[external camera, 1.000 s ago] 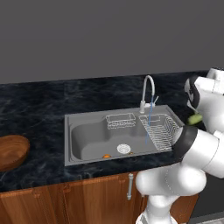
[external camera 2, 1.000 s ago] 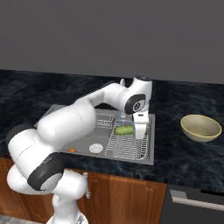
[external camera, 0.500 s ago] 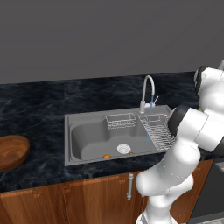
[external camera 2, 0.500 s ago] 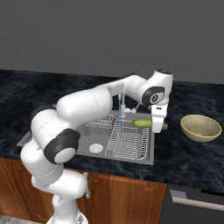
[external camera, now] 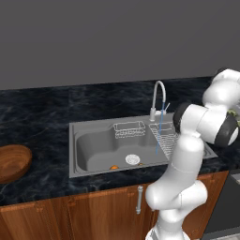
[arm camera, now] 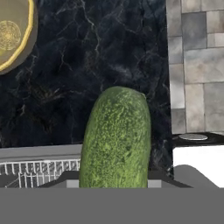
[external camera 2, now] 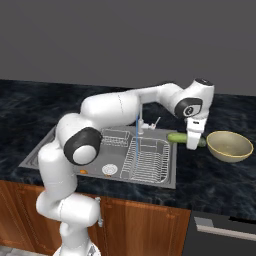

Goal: Pick the oranges from the sink and place them in one bowl. Place the cucumber in the other bowl. Then turn off the sink faucet.

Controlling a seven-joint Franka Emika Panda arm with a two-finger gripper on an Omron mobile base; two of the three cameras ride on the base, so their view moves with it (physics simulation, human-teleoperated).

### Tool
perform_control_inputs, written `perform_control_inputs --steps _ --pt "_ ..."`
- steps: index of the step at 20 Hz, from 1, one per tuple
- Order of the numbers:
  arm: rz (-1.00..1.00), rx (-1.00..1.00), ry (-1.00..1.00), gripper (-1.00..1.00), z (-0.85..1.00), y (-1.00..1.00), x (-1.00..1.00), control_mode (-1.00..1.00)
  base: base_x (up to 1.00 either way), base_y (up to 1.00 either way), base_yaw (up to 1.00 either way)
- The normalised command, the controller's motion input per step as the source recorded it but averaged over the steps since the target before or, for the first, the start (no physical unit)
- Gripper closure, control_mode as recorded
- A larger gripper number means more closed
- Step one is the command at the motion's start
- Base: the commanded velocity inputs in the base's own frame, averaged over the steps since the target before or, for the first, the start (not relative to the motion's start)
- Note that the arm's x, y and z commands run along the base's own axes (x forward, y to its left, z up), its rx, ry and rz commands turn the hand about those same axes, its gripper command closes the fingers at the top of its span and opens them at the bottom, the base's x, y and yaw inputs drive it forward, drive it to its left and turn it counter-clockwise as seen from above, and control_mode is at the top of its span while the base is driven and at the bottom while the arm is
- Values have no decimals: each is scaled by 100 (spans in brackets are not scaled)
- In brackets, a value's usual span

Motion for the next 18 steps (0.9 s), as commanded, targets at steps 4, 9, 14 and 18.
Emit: perform_control_inputs --steps 4,9,14,18 --pt "-9 -1 -2 100 -1 -40 29 -100 0 0 0" --pt "-10 -12 -6 100 -13 -27 20 -100 0 0 0" --pt "-10 -15 -8 100 -15 -24 18 -100 0 0 0" --pt "-4 -21 -21 100 -44 -4 1 -100 0 0 0"
